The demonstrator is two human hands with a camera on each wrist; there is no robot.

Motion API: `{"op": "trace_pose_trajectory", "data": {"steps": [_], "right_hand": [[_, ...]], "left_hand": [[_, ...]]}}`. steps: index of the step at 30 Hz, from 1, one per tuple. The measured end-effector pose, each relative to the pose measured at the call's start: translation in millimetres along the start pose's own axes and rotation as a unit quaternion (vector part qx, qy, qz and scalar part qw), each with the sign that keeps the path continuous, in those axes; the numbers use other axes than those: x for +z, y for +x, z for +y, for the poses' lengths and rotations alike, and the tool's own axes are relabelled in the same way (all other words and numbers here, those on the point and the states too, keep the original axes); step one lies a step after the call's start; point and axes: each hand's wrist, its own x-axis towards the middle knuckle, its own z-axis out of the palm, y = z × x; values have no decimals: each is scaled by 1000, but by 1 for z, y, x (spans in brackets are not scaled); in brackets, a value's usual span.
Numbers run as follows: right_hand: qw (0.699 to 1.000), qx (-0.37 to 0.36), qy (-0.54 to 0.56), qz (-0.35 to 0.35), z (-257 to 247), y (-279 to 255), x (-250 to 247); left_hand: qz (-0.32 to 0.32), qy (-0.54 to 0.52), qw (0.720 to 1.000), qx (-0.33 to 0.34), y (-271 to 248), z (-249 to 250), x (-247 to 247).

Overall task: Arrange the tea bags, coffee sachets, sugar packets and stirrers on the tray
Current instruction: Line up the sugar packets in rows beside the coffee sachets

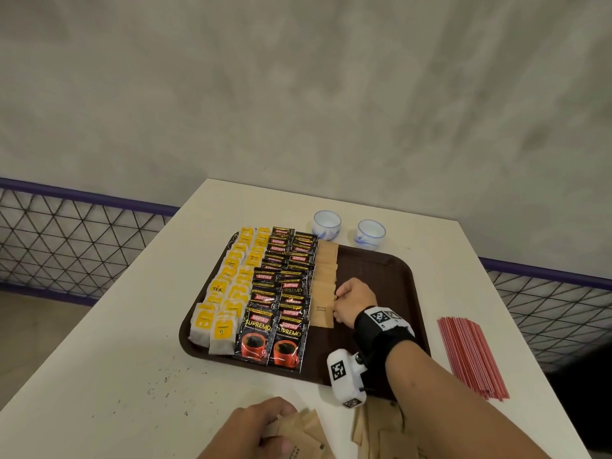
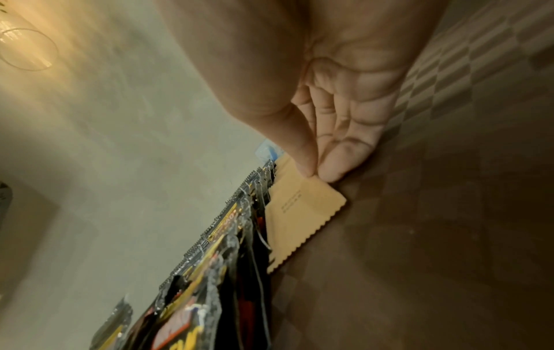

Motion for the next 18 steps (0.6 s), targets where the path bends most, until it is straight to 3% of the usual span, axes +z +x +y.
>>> {"op": "trace_pose_trajectory", "data": {"steps": [18], "right_hand": [[999,9,-3,42,-9,5,-1]], "left_hand": [[-1,13,1000,10,-4,4,-2]]}}
